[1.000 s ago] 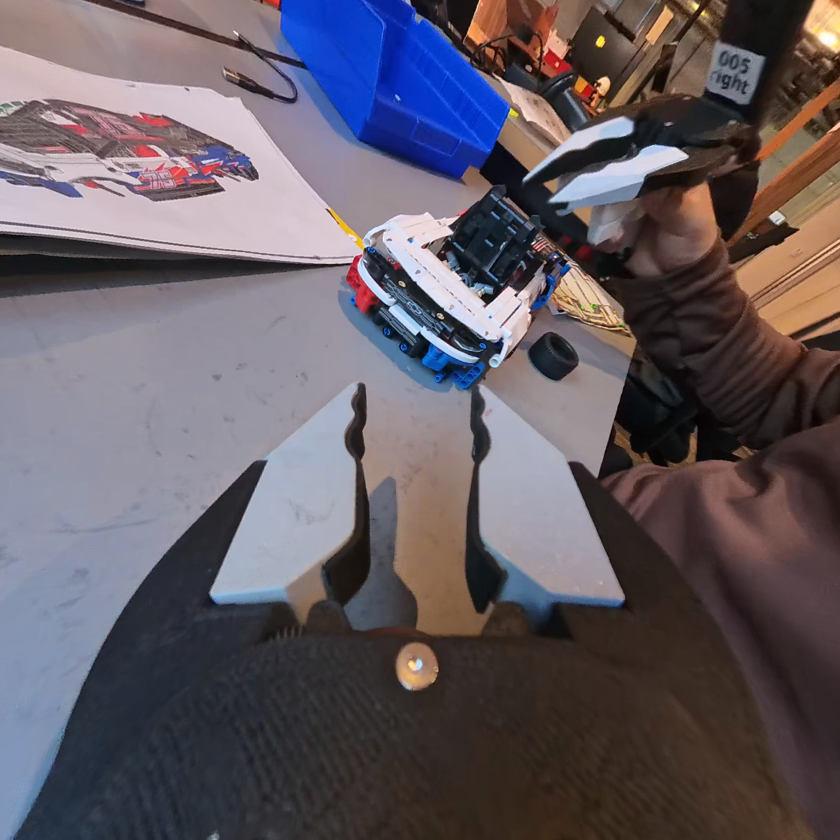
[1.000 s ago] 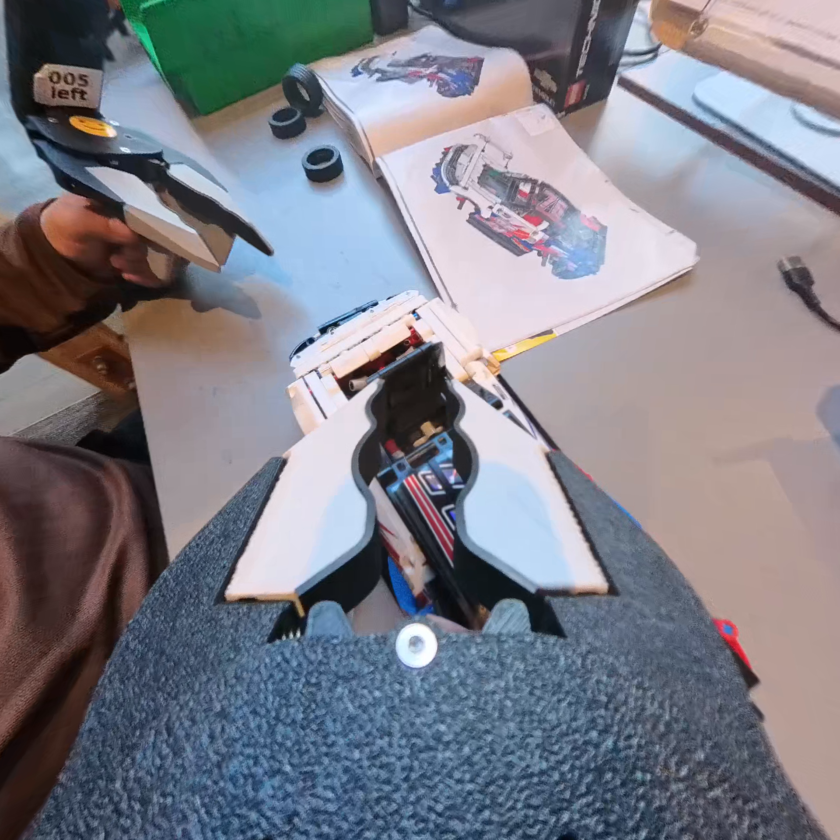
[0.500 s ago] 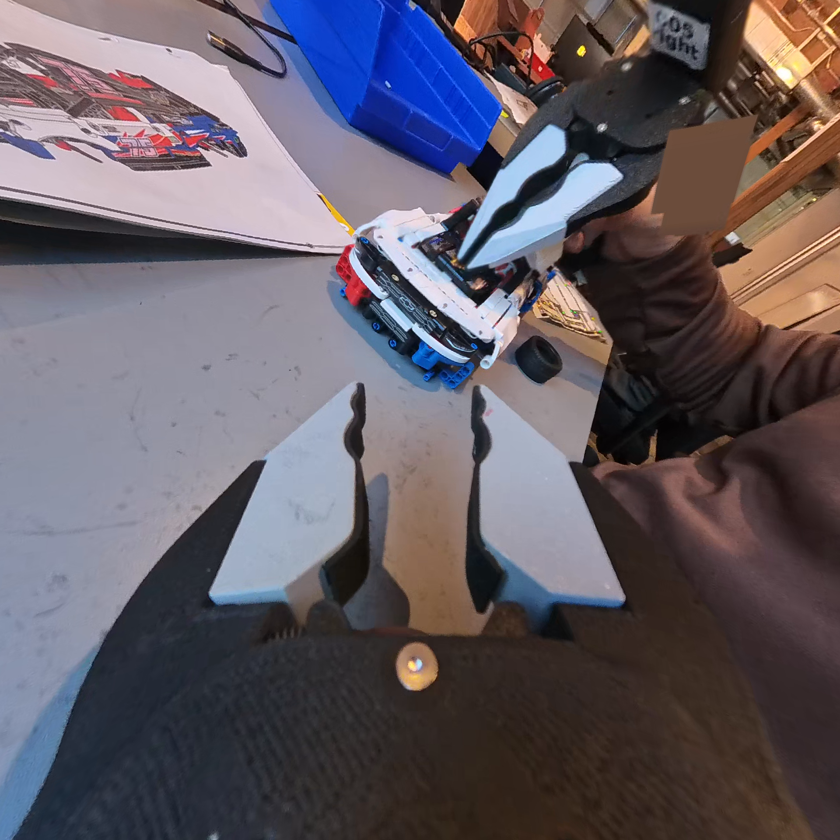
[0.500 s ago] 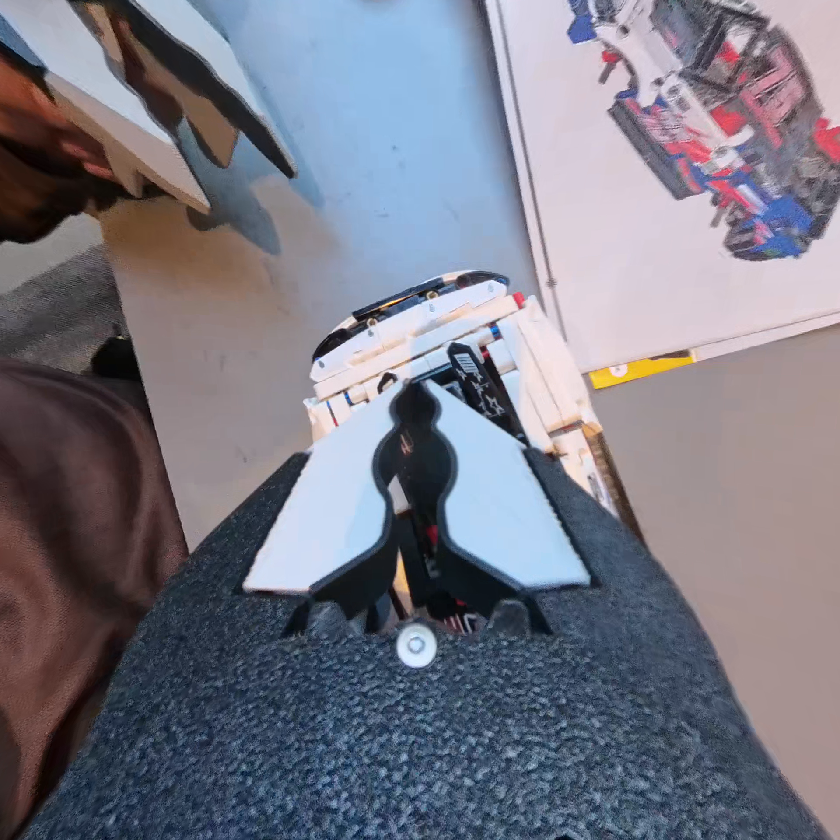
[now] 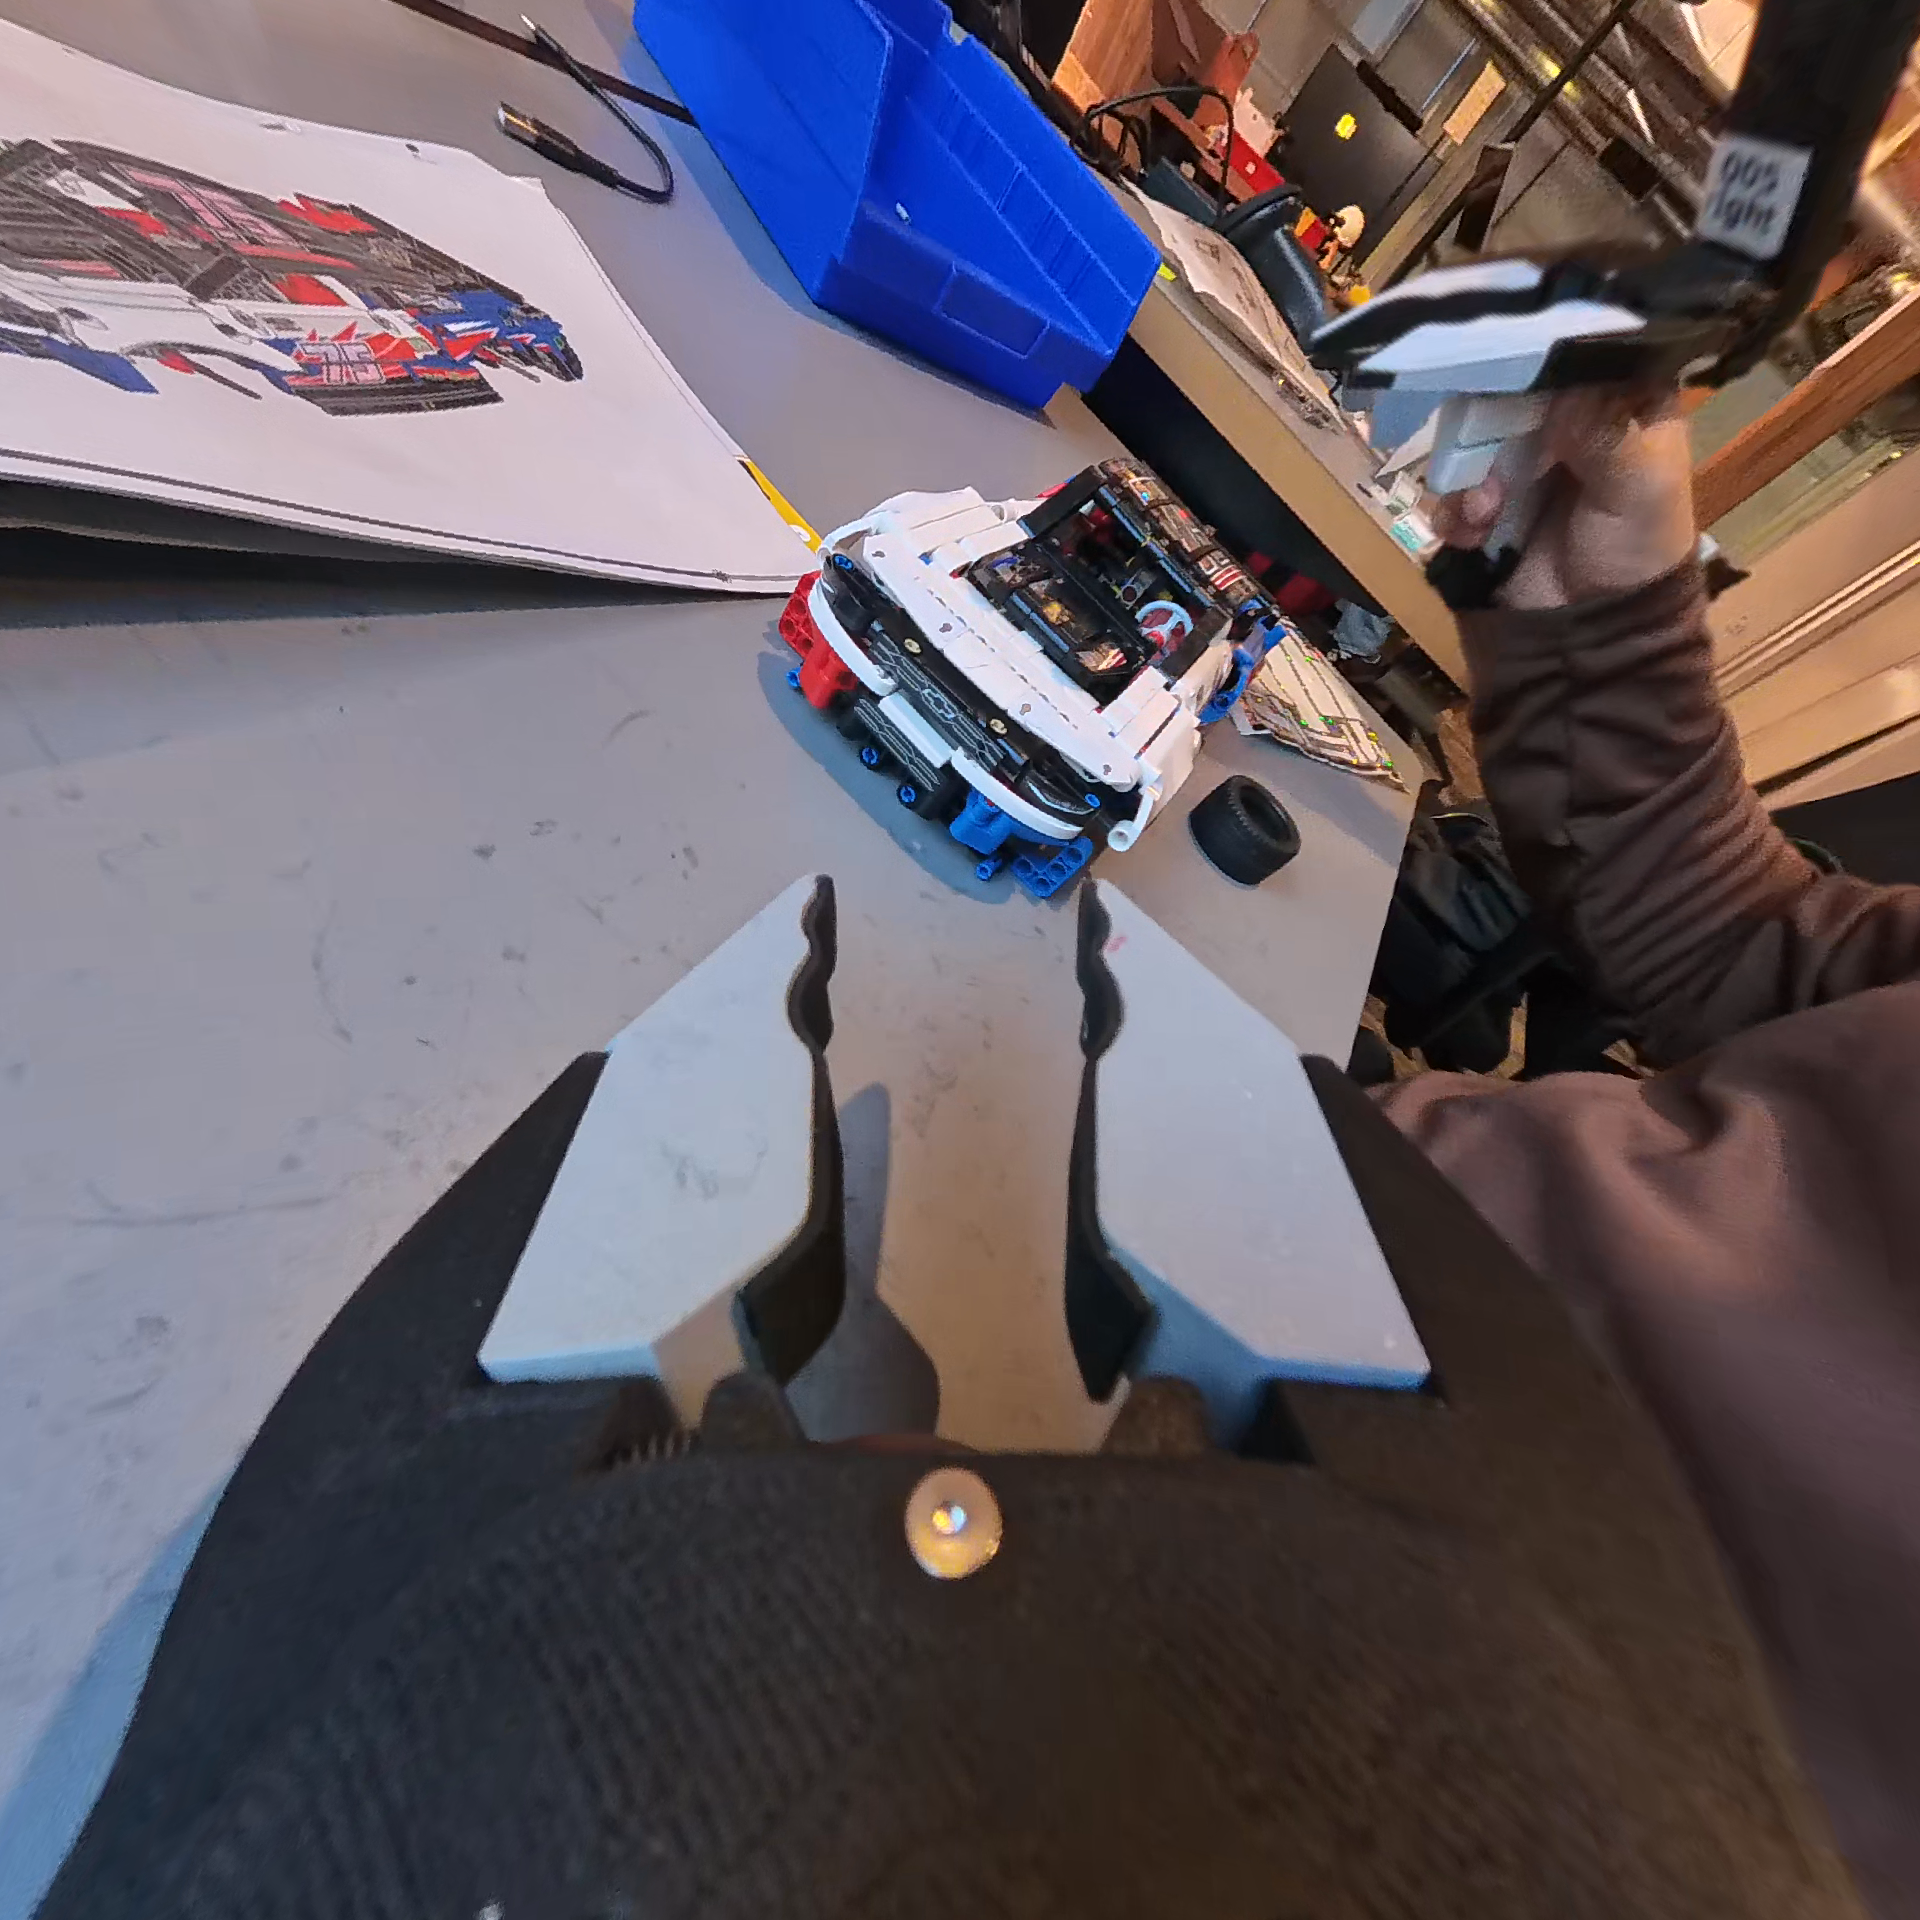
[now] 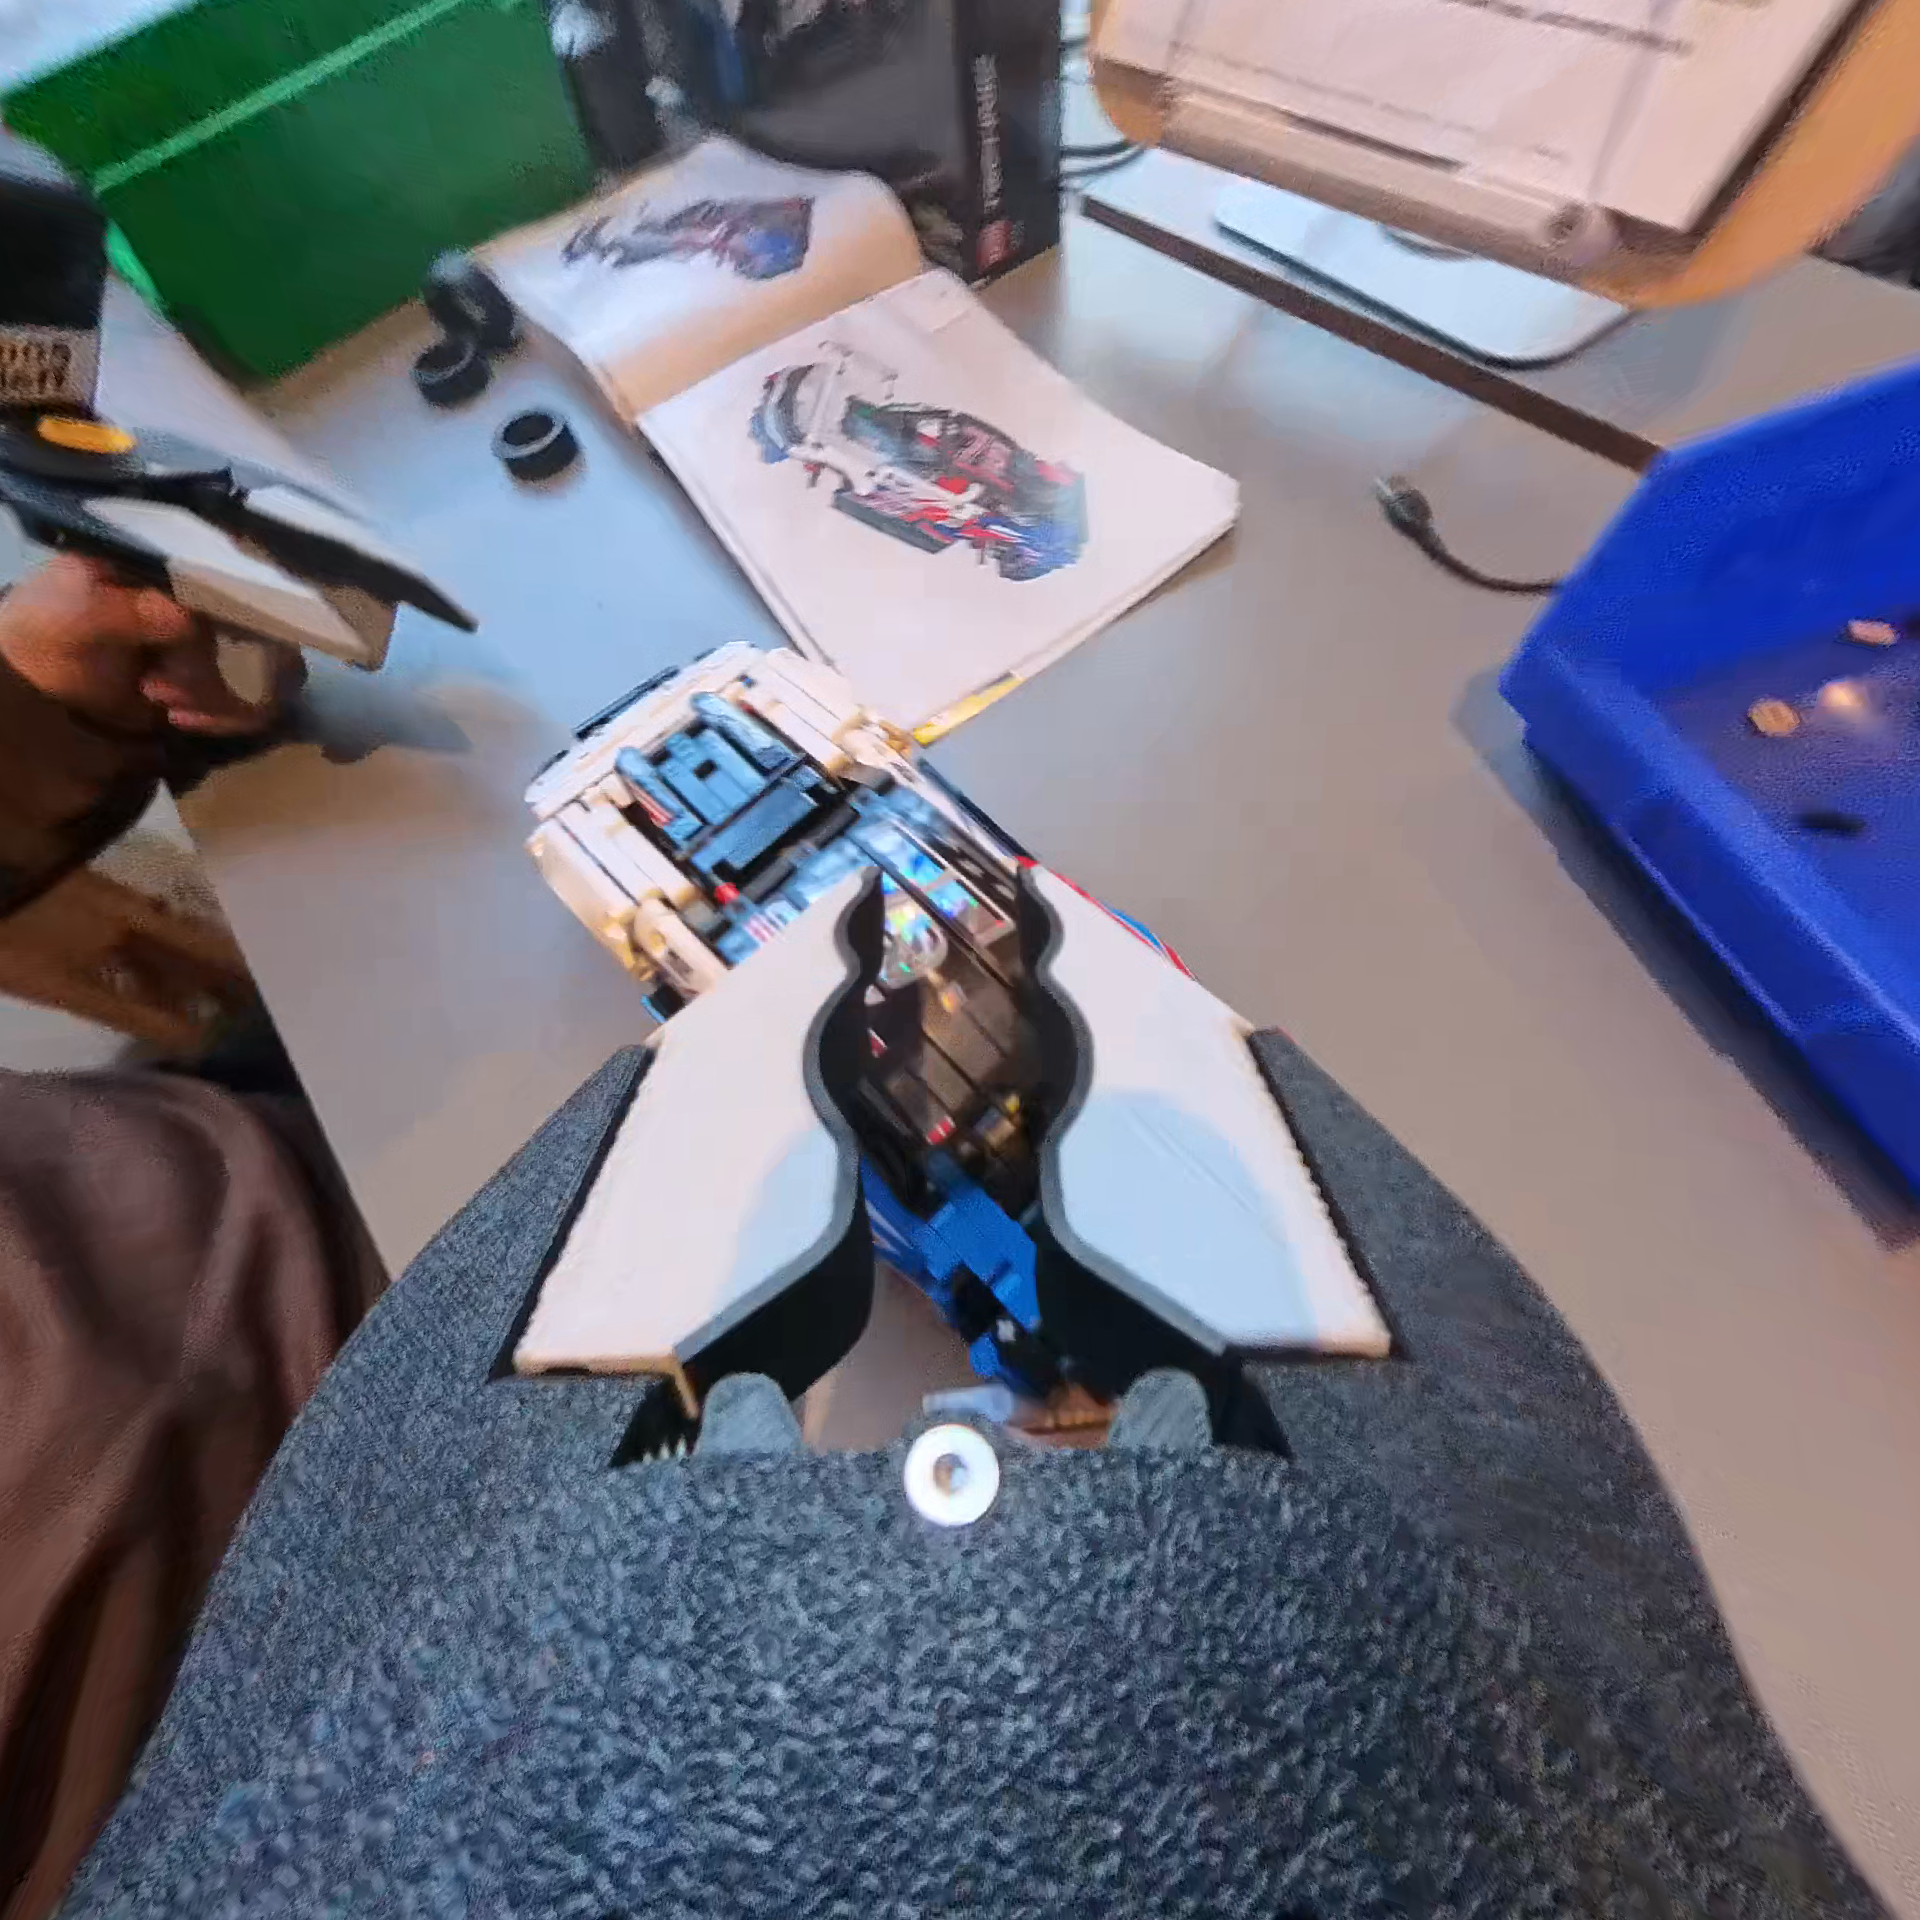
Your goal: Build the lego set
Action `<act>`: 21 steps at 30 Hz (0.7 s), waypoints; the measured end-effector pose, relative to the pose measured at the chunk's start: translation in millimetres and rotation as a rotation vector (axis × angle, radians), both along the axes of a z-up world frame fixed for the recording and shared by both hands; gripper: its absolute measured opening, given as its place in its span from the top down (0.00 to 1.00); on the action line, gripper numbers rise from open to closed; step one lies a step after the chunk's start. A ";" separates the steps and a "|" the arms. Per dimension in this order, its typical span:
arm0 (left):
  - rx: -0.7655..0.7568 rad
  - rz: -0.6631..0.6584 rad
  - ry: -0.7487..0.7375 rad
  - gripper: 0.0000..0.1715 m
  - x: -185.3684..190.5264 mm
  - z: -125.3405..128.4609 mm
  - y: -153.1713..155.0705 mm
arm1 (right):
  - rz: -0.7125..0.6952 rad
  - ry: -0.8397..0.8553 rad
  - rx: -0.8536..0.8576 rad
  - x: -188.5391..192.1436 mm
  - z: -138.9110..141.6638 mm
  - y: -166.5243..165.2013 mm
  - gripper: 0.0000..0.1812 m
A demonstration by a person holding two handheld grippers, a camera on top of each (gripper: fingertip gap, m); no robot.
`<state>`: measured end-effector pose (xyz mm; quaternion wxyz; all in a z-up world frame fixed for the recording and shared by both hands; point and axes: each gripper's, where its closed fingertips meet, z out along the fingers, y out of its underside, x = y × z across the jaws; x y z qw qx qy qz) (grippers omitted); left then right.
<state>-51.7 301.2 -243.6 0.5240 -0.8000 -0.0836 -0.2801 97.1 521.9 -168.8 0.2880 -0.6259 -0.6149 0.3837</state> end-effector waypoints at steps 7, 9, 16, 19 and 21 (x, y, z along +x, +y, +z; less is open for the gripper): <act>0.018 0.038 0.009 0.75 -4.8 2.7 4.3 | -0.203 0.056 -0.024 53.8 -41.1 42.5 0.83; 0.022 0.052 0.019 0.75 -6.2 3.2 6.3 | -0.206 0.080 -0.008 60.9 -46.1 38.9 0.83; 0.038 0.107 0.053 0.76 -12.4 5.7 6.4 | -0.156 0.081 0.044 67.5 -42.7 -3.1 0.84; 0.039 0.124 0.043 0.76 -15.3 6.0 6.2 | -0.109 0.074 0.058 59.4 -38.2 -27.3 0.88; 0.034 0.126 0.050 0.76 -15.4 5.2 6.4 | -0.093 0.085 0.064 51.8 -35.7 -38.4 0.92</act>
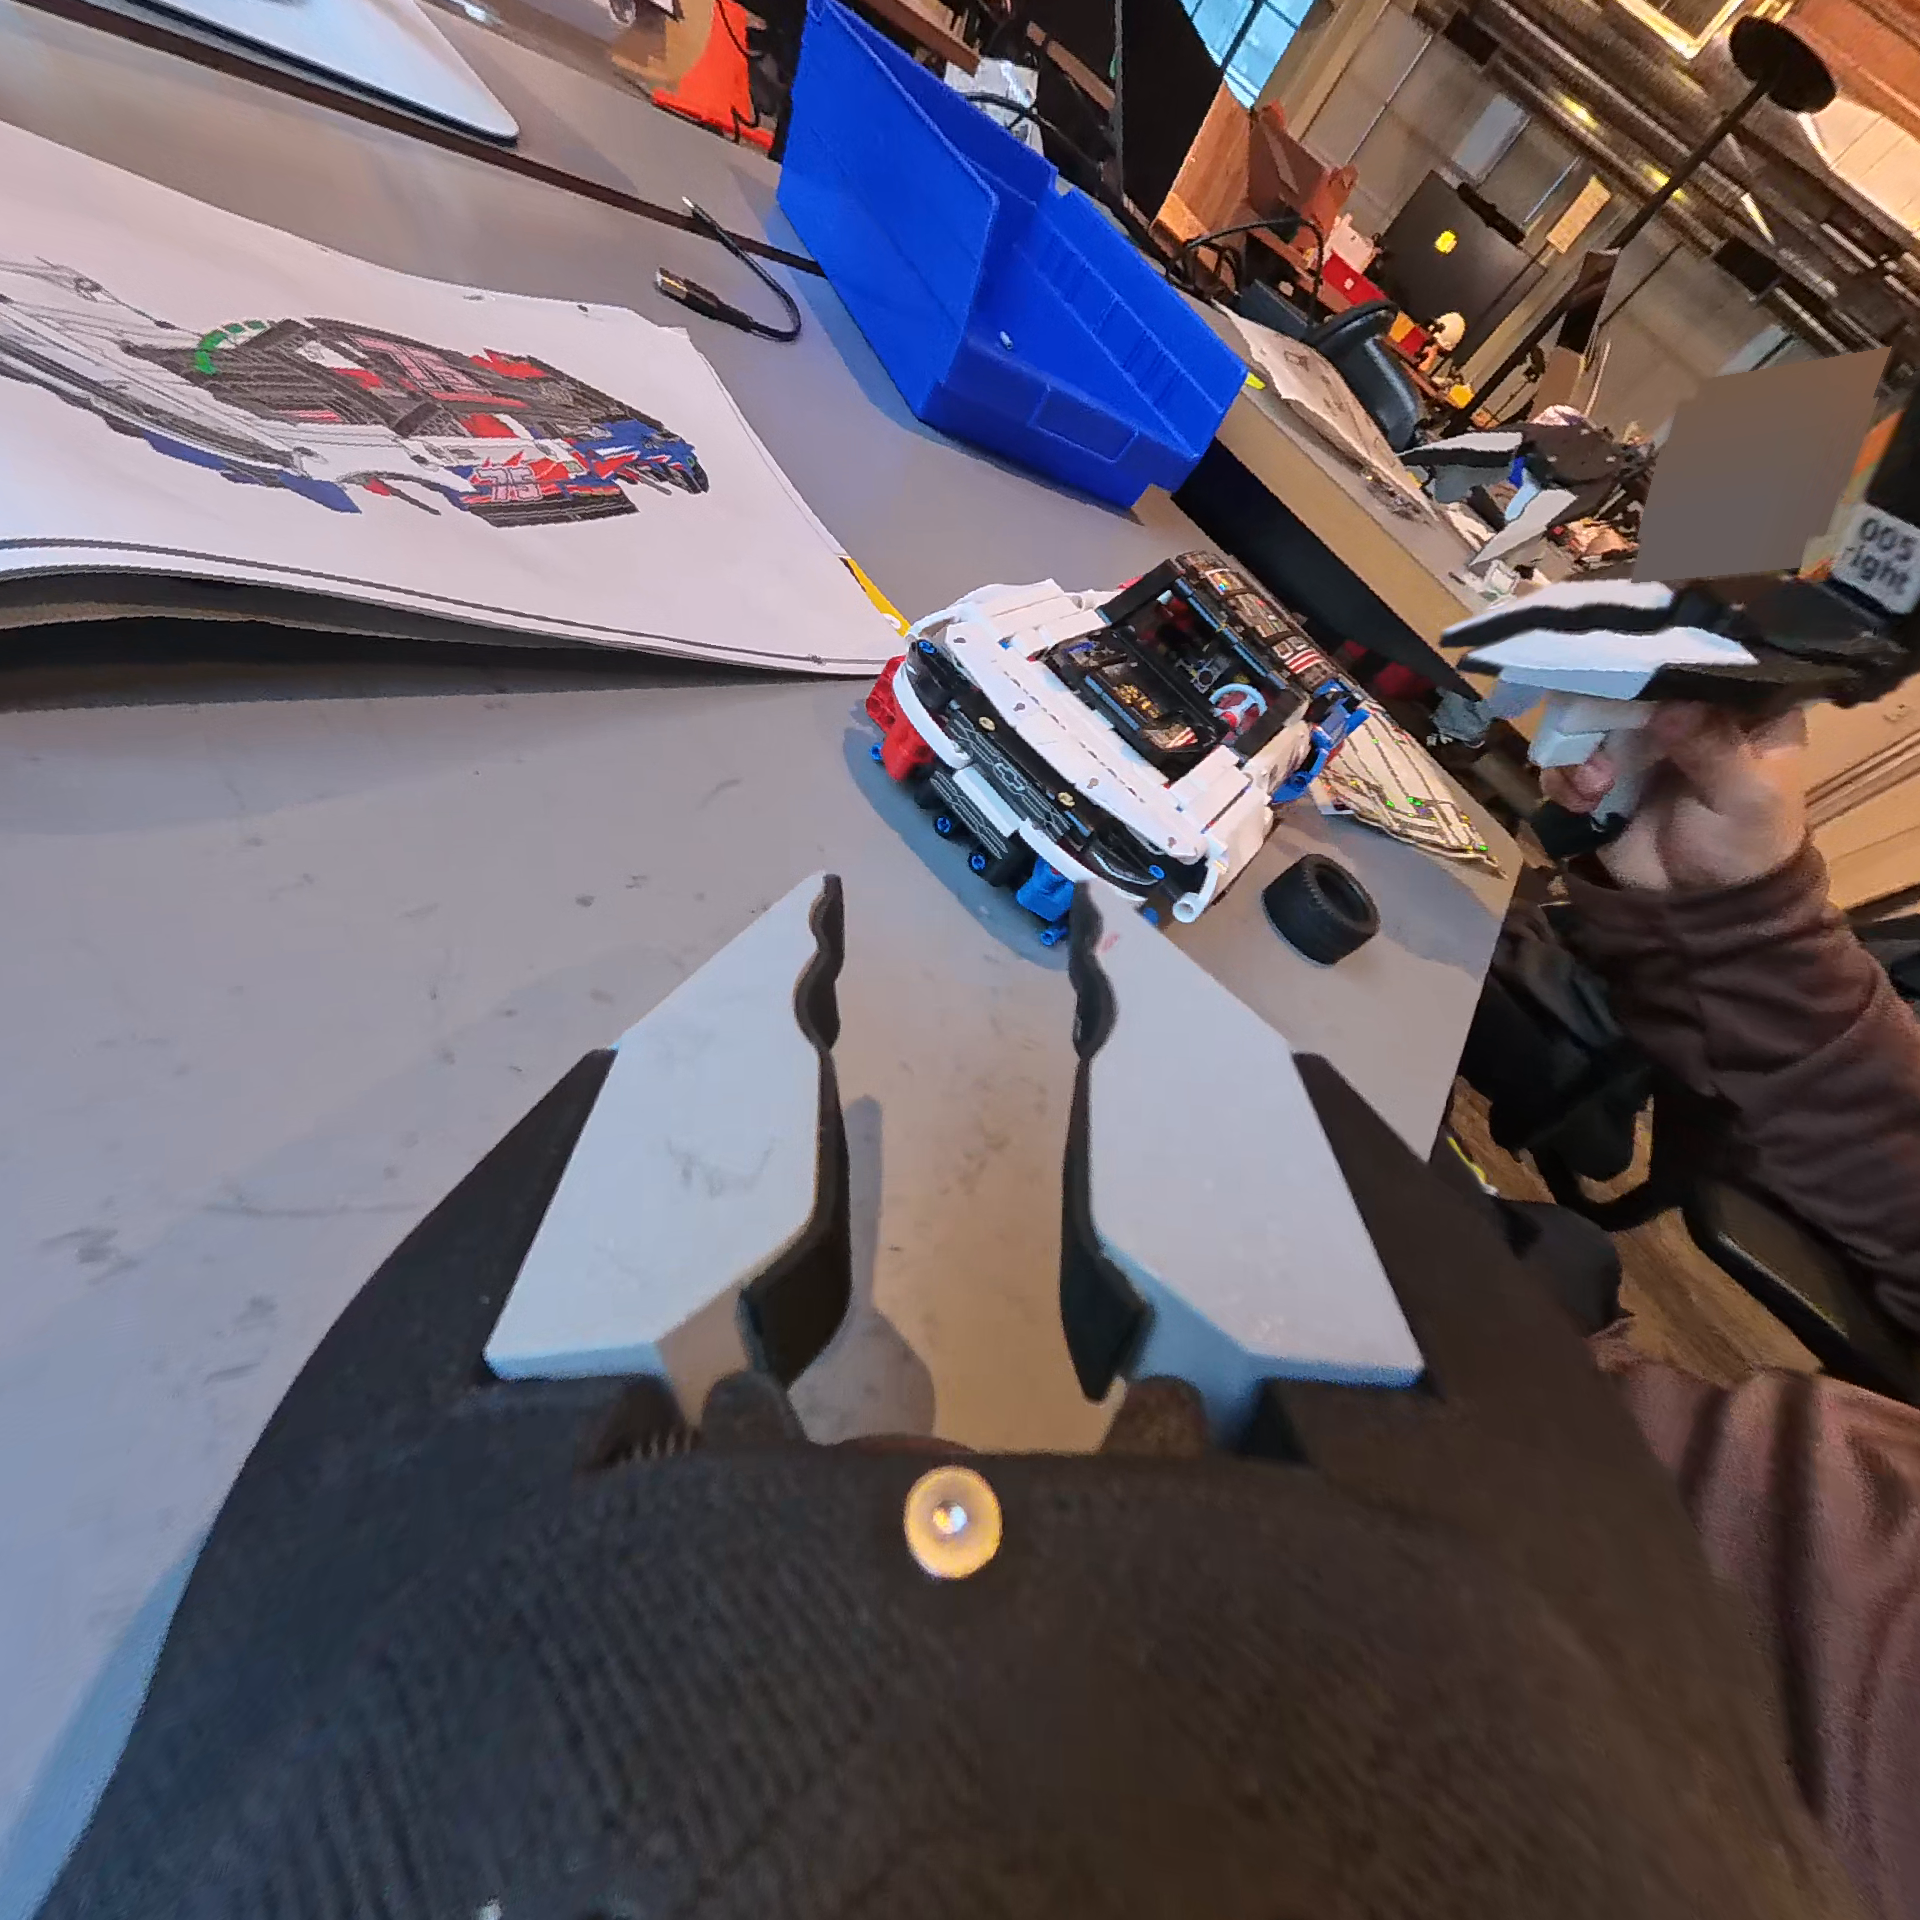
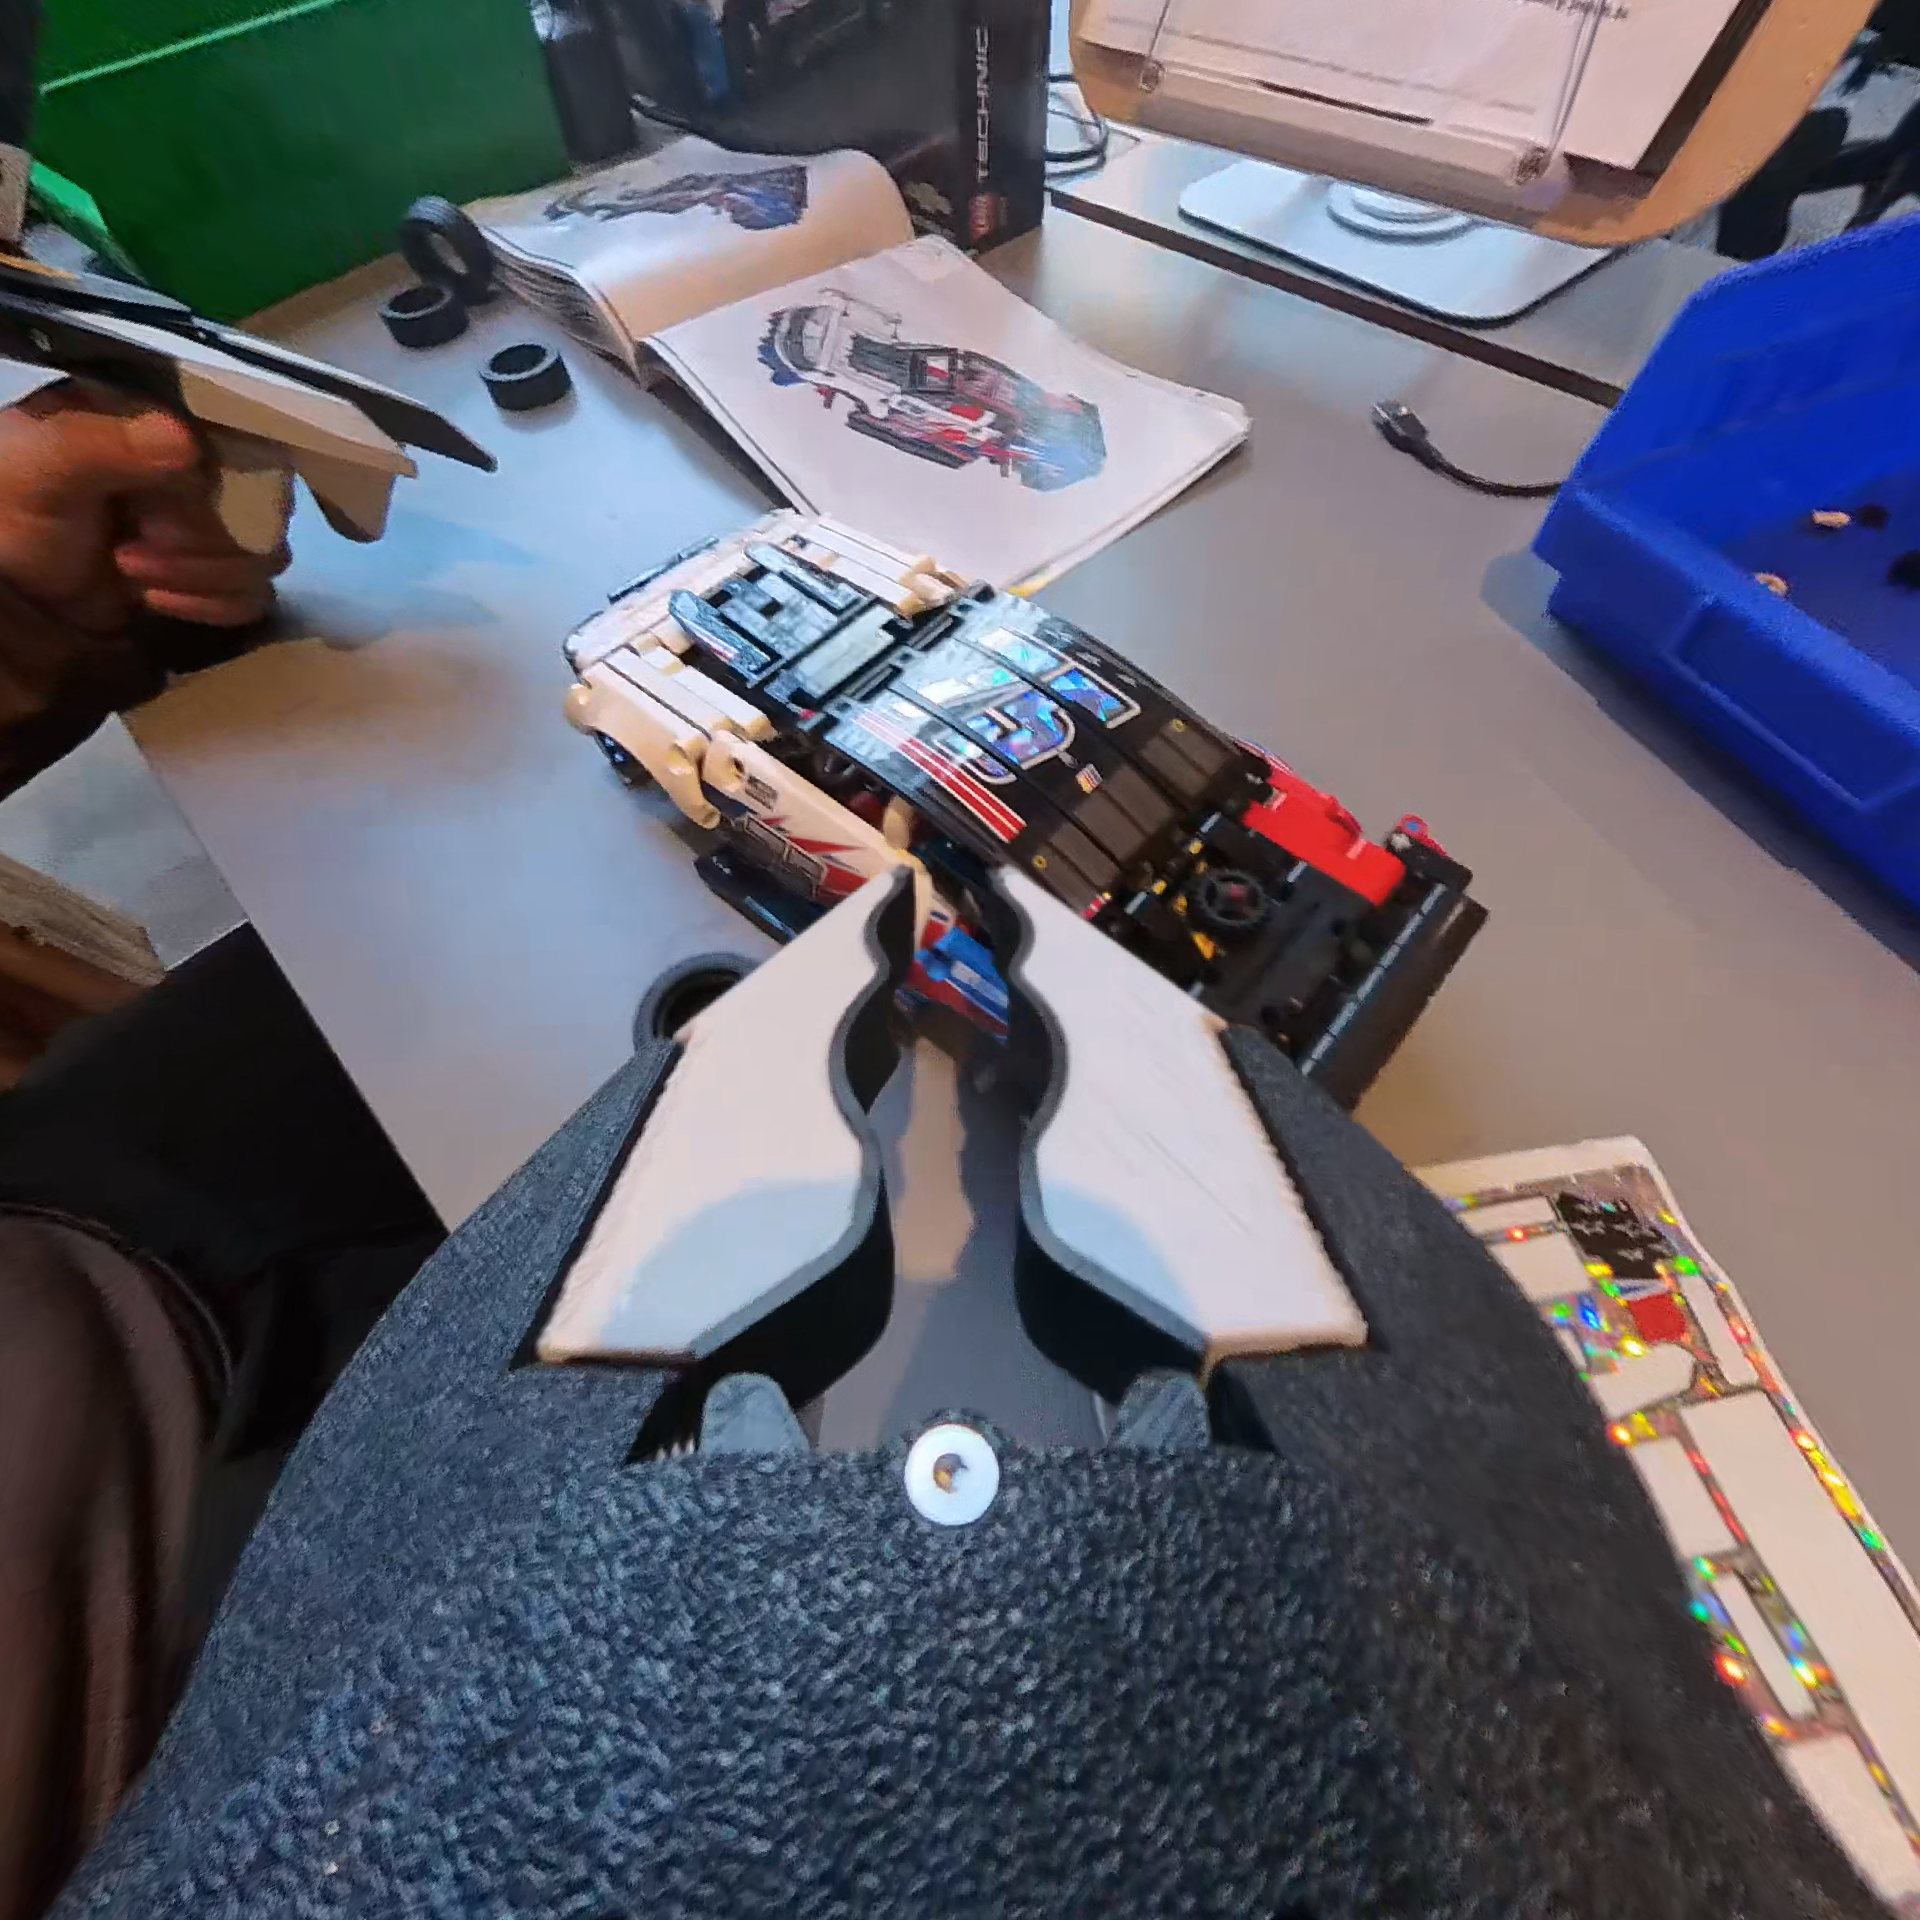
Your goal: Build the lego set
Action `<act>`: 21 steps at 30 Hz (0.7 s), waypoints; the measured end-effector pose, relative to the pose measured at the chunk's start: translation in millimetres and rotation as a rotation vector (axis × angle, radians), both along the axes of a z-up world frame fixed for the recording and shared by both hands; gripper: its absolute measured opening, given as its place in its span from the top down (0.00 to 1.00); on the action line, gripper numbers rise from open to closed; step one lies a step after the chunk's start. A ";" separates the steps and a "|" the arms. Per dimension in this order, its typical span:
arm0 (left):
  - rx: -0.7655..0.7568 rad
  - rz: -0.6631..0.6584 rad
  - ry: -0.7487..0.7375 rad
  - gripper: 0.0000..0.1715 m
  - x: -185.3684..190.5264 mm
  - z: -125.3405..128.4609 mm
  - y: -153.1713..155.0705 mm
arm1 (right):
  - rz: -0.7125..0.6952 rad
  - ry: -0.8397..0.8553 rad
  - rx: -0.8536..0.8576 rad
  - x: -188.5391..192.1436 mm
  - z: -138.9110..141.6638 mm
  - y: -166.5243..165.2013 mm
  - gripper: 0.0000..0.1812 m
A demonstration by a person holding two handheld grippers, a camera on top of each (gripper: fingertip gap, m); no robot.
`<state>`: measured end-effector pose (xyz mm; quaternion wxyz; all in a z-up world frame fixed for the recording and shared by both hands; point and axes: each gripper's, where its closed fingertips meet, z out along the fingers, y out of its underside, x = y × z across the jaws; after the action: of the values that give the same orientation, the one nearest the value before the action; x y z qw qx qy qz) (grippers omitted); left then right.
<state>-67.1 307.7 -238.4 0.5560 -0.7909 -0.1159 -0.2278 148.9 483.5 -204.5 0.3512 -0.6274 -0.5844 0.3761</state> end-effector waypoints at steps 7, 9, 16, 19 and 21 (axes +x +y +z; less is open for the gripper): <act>-0.008 0.033 0.069 0.77 -1.0 -0.5 0.1 | -0.015 0.061 -0.033 -18.5 -0.5 -24.2 0.88; -0.010 0.035 0.071 0.77 -1.2 -0.6 0.1 | -0.014 0.067 -0.048 -20.3 -2.7 -30.8 0.88; -0.029 0.065 0.097 0.76 -0.5 -3.0 -5.1 | -0.048 0.064 -0.085 -11.7 -12.3 -48.7 0.87; -0.043 0.068 0.122 0.76 3.2 -4.7 -10.3 | -0.056 0.060 -0.061 -4.6 -17.5 -56.0 0.87; -0.042 0.067 0.130 0.76 5.5 -4.5 -14.4 | -0.075 0.053 -0.037 -0.6 -23.6 -58.6 0.87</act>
<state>-61.5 293.3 -242.9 0.5530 -0.8112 -0.1106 -0.1549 148.4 425.0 -228.1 0.3685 -0.6451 -0.5439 0.3900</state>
